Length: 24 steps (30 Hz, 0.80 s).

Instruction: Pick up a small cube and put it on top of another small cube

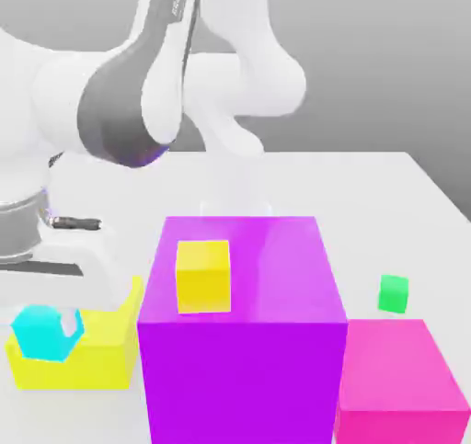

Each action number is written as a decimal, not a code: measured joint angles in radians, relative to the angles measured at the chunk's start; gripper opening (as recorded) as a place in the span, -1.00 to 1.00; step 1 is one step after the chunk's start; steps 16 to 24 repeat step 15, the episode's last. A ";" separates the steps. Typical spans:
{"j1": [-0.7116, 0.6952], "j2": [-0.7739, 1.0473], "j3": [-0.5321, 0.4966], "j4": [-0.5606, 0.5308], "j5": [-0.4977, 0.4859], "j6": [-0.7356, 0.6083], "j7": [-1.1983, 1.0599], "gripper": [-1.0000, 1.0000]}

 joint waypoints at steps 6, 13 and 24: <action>0.087 -0.216 0.076 0.002 -0.086 -0.200 0.288 -1.00; 0.104 -0.234 0.124 -0.111 -0.111 -0.089 0.400 1.00; 0.104 -0.234 0.124 -0.111 -0.111 -0.089 0.400 1.00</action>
